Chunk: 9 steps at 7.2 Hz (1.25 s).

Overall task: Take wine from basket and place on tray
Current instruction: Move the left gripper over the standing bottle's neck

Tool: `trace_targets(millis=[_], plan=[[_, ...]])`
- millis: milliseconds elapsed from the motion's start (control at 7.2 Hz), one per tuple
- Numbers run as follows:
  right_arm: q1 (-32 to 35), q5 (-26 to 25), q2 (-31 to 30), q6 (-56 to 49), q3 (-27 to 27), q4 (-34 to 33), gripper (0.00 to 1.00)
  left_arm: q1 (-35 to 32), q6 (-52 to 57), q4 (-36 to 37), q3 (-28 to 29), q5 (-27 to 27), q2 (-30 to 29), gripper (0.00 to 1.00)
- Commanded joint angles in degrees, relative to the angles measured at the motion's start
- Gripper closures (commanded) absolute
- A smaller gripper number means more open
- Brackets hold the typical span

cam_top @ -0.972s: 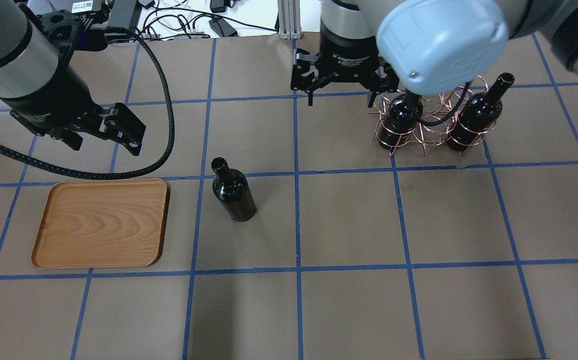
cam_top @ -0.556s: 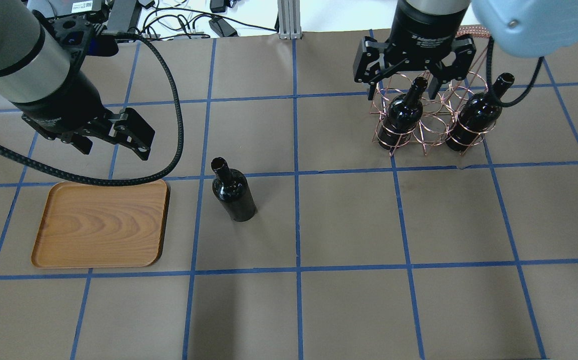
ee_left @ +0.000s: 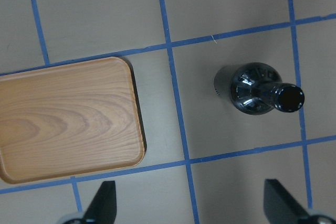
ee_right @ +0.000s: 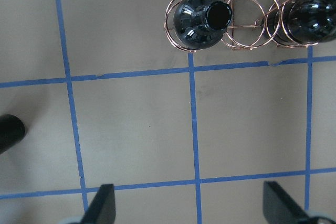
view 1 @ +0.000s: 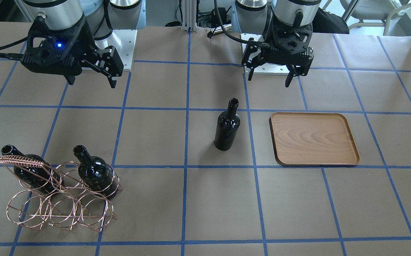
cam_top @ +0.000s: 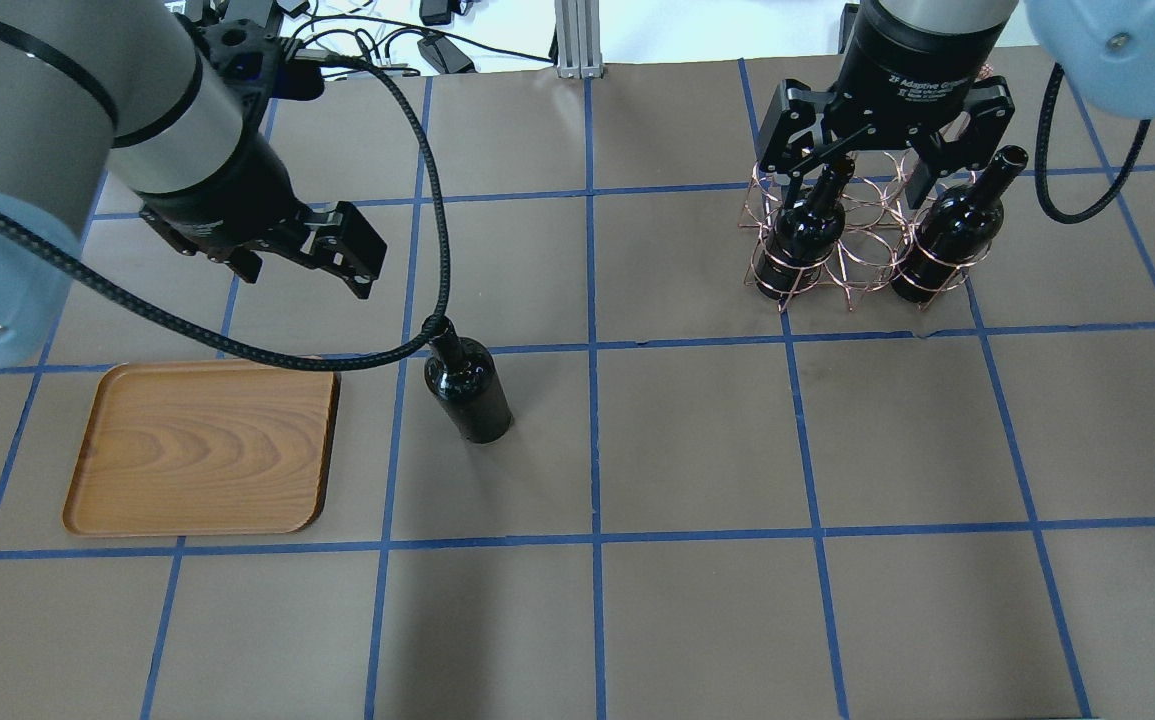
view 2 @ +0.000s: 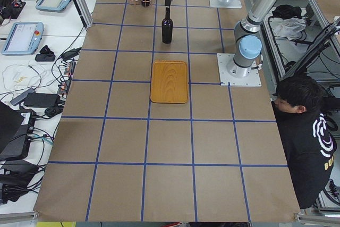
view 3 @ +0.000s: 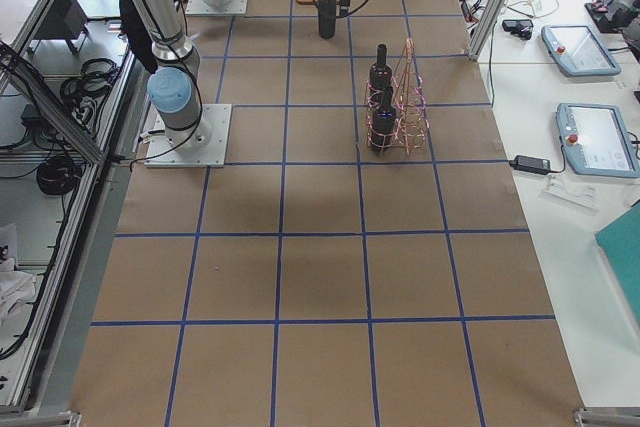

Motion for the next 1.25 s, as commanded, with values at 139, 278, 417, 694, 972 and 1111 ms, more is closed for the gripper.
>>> trace_targets(millis=[139,278,417,694,972,1111], plan=[[0.0,-0.2,-0.1,-0.2,0.6,-1.6,0.00,-3.4,0.0,2.7,2.8,-0.1,-5.0,0.00],[0.0,-0.3,-0.1,-0.1,0.6,-1.7,0.00,-3.4,0.7,4.9,2.8,-0.1,-7.1,0.00],[0.0,-0.3,-0.1,-0.2,0.7,-1.8,0.00,-3.5,0.8,4.9,2.2,-0.1,-8.5,0.00],[0.0,-0.2,-0.1,-0.1,0.7,-1.8,0.00,-3.5,0.9,4.9,2.0,-5.2,-11.7,0.00],[-0.1,-0.2,0.0,-0.1,0.7,-2.0,0.00,-4.6,1.1,4.8,0.6,-5.3,-14.0,0.00],[-0.1,-0.2,0.0,-0.1,0.7,-1.9,0.00,-5.7,1.1,4.5,0.2,-5.0,-13.8,0.01]])
